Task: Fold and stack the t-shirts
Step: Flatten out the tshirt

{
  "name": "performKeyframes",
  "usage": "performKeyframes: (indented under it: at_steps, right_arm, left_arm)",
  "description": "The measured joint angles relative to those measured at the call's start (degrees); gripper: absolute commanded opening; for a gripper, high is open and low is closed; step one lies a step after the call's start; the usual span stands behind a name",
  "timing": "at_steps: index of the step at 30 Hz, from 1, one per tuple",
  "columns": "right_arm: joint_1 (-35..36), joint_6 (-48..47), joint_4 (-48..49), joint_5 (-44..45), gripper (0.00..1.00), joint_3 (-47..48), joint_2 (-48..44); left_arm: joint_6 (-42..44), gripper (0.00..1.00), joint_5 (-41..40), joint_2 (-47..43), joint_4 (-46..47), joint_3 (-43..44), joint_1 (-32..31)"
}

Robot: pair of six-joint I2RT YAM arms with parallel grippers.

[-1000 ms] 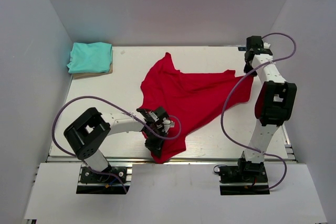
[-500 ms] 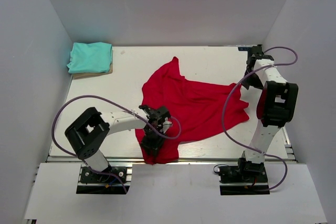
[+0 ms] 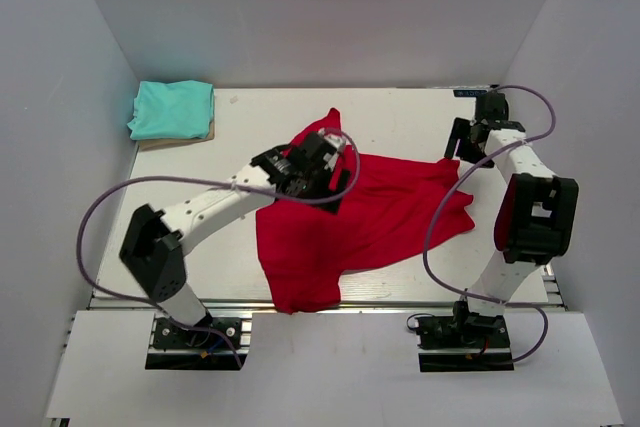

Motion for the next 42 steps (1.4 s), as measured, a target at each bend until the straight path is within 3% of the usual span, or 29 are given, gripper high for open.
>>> performKeyframes:
  at_steps: [4, 11, 18, 19, 20, 21, 22, 23, 24, 26, 27, 33, 42]
  right_arm:
    - [0.66, -2.97, 3.63, -5.40, 0.75, -0.66, 2.69]
    - [1.86, -7.28, 8.85, -8.98, 0.72, -0.70, 6.71]
    - [2.08, -8.66, 11.32, -7.91, 0.62, 1.07, 12.48]
    - [2.08, -8.76, 11.32, -7.82, 0.56, 1.53, 13.46]
    - [2.08, -8.90, 11.26, -7.72, 0.44, 1.97, 14.49]
    - [2.12, -9.16, 11.08, -7.15, 0.14, 2.58, 15.17]
    - [2.14, -9.25, 11.19, -7.19, 0.01, 3.08, 15.34]
    - [2.14, -8.94, 11.26, -7.26, 0.00, 3.52, 15.41]
    - [2.16, -8.63, 11.26, -7.30, 0.00, 3.72, 15.41]
    - [2.29, -8.24, 11.45, -7.32, 0.00, 3.82, 15.26]
    - [2.36, -7.98, 11.37, -7.32, 0.00, 3.80, 15.06]
    - [2.56, -4.31, 10.34, -5.51, 0.00, 3.80, 8.92]
    - [2.54, 3.54, 4.50, 0.85, 0.00, 5.09, -2.16]
  left_arm:
    - [0.28, 1.00, -3.74, 12.13, 6.12, 8.68, 5.92]
    - [0.59, 1.00, -6.84, 38.29, 6.23, 32.76, 14.47]
    - [1.97, 1.00, -7.74, 45.53, 9.18, 37.35, 19.28]
    - [2.32, 1.00, -8.04, 46.16, 9.86, 37.92, 19.45]
    - [2.56, 1.00, -8.17, 46.75, 10.05, 38.62, 19.50]
    - [2.69, 0.98, -8.22, 47.50, 10.51, 39.15, 19.47]
    - [2.82, 0.92, -8.22, 48.24, 10.99, 39.45, 19.39]
    - [2.84, 0.83, -8.26, 48.68, 11.32, 39.82, 19.26]
    - [2.95, 0.55, -8.24, 48.87, 11.56, 40.17, 19.19]
    - [3.02, 0.31, -8.33, 49.33, 12.26, 40.54, 19.02]
    - [3.26, 0.02, -8.26, 49.46, 12.46, 40.68, 18.99]
    - [3.48, 0.00, -10.64, 48.98, 15.52, 38.80, 18.73]
    - [1.51, 0.00, -20.68, 34.40, 25.03, 16.35, 18.40]
